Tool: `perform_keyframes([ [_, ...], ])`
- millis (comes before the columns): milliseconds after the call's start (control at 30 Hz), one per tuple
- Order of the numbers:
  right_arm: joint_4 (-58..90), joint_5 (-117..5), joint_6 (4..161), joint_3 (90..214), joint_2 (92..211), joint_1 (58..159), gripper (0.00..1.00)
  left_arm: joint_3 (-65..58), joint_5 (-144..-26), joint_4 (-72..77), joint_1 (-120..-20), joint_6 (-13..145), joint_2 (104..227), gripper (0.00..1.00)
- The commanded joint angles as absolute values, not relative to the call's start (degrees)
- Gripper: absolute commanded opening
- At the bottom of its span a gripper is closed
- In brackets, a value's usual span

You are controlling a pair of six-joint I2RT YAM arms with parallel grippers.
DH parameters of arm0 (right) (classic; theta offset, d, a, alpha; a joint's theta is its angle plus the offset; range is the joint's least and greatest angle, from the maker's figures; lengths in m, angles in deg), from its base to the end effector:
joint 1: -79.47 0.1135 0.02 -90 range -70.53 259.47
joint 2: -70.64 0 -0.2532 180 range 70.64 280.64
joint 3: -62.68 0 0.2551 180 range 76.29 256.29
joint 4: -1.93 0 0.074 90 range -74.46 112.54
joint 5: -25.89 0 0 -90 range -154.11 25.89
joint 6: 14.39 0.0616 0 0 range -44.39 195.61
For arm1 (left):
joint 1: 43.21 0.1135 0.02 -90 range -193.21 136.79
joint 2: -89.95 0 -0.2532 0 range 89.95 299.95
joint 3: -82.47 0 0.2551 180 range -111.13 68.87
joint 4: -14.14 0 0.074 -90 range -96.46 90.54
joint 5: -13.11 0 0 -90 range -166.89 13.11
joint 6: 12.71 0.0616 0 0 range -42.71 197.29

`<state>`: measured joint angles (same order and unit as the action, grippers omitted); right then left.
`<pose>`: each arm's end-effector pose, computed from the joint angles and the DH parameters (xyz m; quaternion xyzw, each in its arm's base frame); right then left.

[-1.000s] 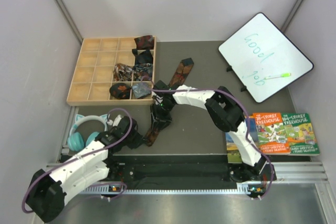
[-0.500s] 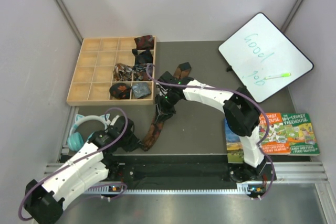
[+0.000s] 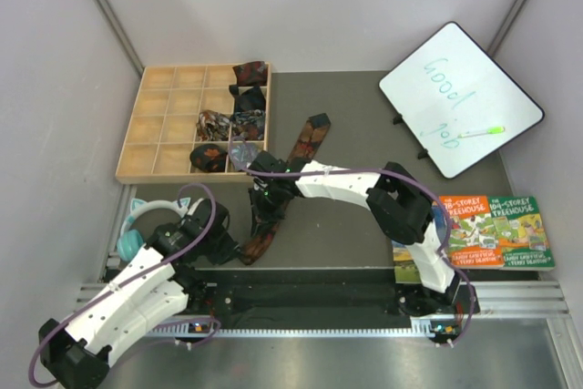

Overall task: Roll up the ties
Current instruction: Roll the tie at the center of the board.

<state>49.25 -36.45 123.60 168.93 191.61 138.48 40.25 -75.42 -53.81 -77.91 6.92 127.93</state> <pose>0.2109 0.4067 0.1522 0.1480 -0.9323 -0.3265 0.0469 0.1118 -0.0755 0.1666 -0.3010 0.9260 -0.1729 0.1482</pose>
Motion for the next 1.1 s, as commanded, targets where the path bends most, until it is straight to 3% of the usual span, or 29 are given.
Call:
perform_keyframes([
  [0,46.6,-37.4,125.3,169.0,192.5,139.1,0.00,37.1,-73.1,-56.6,-77.9,7.9,127.3,0.00],
  [1067,44.5,-34.2,128.3,174.4,198.4,143.0,0.00,30.0,-67.9,-53.7,-77.8,11.4,135.7,0.00],
])
